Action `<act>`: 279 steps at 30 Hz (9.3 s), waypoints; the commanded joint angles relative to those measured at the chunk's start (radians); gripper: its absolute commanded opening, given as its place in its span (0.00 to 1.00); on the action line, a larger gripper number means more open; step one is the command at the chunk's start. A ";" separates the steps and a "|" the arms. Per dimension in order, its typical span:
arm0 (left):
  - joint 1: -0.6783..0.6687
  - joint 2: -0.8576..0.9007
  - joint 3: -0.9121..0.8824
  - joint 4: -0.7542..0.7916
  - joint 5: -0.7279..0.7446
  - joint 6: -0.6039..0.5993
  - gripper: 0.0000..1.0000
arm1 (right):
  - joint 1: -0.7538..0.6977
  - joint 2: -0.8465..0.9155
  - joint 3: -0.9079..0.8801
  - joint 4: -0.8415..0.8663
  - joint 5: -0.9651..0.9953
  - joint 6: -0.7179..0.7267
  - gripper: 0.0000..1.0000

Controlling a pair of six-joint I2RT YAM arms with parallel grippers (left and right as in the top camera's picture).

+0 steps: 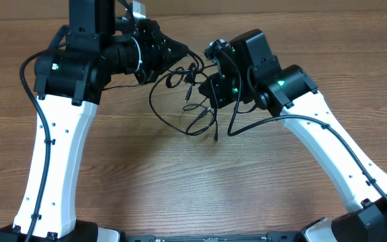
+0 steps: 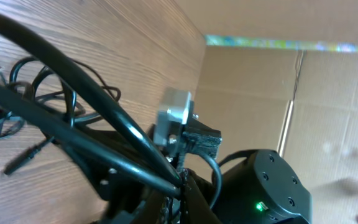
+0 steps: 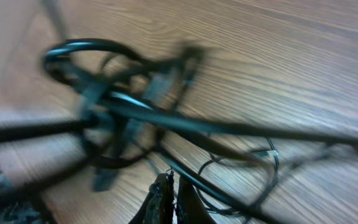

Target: Untangle cables

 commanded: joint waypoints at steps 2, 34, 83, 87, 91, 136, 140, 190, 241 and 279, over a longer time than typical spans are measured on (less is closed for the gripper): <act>0.068 -0.011 0.010 -0.028 -0.043 0.028 0.04 | -0.063 -0.007 -0.001 -0.028 0.058 0.034 0.04; 0.062 -0.010 0.009 -0.086 0.028 0.035 0.04 | -0.101 -0.007 -0.001 0.157 -0.452 -0.119 0.57; -0.010 0.071 0.008 -0.309 -0.481 0.877 1.00 | -0.313 -0.072 0.003 0.599 -0.783 0.703 0.04; -0.010 0.158 0.008 -0.302 -0.206 1.071 0.93 | -0.314 -0.072 0.003 0.610 -0.782 0.710 0.04; -0.010 0.193 0.008 -0.298 -0.114 1.152 0.87 | -0.319 -0.072 0.003 0.610 -0.781 0.710 0.04; 0.045 0.199 0.008 -0.483 -1.130 0.372 0.04 | -0.718 -0.072 0.003 0.096 -0.143 0.476 0.04; 0.113 0.199 0.008 -0.502 -1.136 0.338 0.04 | -0.766 -0.072 0.003 0.075 -0.140 0.476 0.04; 0.140 0.127 0.875 -0.226 0.109 0.487 0.04 | -0.336 0.081 0.002 -0.029 -0.274 0.124 1.00; 0.045 0.178 0.872 -0.396 -0.479 0.142 0.06 | 0.016 0.060 0.010 0.411 -0.450 -0.060 0.04; -0.048 0.389 0.853 -0.671 -0.150 0.994 0.97 | -0.247 -0.160 0.188 1.033 -0.325 0.782 0.04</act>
